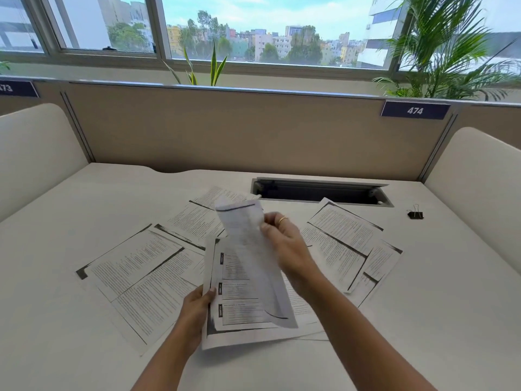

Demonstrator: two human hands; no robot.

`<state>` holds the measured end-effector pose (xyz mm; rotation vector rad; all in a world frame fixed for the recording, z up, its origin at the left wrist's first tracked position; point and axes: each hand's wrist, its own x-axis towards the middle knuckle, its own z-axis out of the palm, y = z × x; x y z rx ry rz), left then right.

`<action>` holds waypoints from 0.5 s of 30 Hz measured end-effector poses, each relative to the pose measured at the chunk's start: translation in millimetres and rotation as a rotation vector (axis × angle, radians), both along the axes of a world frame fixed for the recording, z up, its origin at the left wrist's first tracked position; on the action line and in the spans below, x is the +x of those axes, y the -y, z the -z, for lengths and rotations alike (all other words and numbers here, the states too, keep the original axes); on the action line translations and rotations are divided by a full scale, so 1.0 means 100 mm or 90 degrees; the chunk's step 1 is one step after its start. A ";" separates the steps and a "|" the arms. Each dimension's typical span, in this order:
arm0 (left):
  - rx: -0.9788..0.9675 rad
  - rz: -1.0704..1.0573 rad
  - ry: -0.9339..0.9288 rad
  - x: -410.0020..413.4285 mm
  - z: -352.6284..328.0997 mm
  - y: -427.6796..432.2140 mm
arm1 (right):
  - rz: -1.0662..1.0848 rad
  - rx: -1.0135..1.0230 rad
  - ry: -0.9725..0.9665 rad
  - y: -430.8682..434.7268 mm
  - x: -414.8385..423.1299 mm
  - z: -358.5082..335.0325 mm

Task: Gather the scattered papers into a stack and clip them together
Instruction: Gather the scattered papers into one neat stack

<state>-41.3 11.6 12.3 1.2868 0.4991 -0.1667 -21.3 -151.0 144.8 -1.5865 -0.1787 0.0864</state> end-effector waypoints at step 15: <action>-0.049 0.007 -0.040 -0.07 -0.05 -0.22 | 0.328 0.109 -0.250 1.20 0.49 0.64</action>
